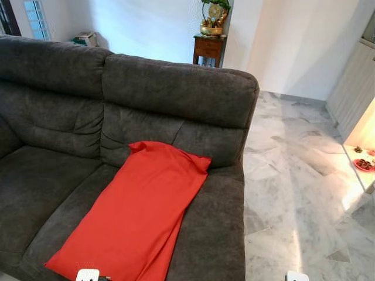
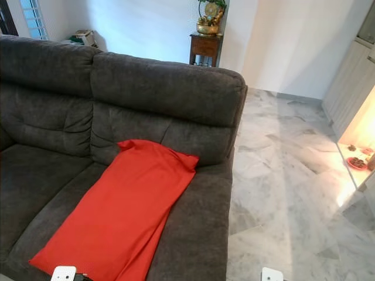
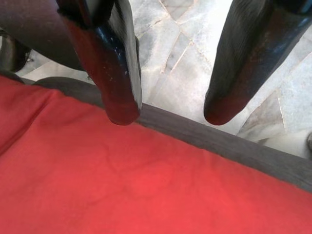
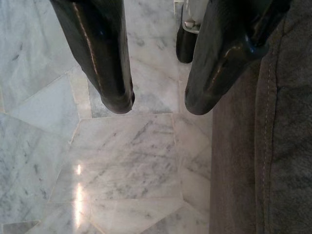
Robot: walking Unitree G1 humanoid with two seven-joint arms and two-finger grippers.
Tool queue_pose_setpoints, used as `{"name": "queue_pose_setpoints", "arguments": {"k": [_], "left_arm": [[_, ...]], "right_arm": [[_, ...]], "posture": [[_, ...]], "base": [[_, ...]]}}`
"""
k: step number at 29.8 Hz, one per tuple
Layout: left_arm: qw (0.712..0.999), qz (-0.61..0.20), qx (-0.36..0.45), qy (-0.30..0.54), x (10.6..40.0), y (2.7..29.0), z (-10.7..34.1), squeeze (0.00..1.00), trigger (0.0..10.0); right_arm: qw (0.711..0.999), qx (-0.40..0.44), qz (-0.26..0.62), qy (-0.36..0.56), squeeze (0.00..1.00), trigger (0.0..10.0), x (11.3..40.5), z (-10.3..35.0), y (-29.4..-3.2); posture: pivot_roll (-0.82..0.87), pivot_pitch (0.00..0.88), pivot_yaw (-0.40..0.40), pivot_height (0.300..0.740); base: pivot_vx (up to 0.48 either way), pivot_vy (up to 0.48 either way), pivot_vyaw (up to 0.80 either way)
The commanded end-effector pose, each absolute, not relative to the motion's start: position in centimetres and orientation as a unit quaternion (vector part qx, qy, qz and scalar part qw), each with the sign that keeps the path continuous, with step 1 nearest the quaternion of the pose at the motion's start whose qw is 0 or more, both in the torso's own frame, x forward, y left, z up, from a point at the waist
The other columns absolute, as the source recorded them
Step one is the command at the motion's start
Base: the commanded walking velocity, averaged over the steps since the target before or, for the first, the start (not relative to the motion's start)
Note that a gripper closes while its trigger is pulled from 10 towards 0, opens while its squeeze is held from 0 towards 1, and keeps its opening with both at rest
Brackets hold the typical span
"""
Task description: Move the pillow to the sofa from floor
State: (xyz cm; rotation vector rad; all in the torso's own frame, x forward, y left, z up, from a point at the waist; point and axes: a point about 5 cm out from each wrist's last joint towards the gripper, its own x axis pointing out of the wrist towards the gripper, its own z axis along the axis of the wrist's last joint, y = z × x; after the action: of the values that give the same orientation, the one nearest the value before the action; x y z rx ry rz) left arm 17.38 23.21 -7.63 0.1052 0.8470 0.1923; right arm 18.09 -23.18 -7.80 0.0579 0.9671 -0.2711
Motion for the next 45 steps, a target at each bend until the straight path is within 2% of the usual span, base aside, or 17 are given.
{"name": "queue_pose_setpoints", "arguments": {"k": [1, 29, 45], "left_arm": [[0.901, 0.087, 0.062, 0.42, 16.78, 23.48, -7.86, 0.0, 10.0], [0.901, 0.087, 0.063, 0.42, 16.6, 23.51, -7.91, 0.0, 10.0], [0.901, 0.095, 0.054, 0.419, 16.6, 23.27, -7.98, 0.0, 10.0]], "right_arm": [[0.876, 0.026, -0.122, 0.466, 0.0, 10.0, 18.01, -7.89, -22.96], [0.88, 0.04, -0.118, 0.459, 0.0, 10.0, 18.24, -7.89, -22.39], [0.881, 0.036, -0.11, 0.458, 0.0, 10.0, 18.53, -7.78, -22.29]], "posture": [[0.15, 0.0, -0.066, 0.74], [0.15, 0.0, -0.06, 0.74], [0.15, 0.0, -0.069, 0.74]], "base": [[0.0, 0.0, 0.0], [0.0, 0.0, 0.0], [-0.255, 0.0, 0.0]]}}
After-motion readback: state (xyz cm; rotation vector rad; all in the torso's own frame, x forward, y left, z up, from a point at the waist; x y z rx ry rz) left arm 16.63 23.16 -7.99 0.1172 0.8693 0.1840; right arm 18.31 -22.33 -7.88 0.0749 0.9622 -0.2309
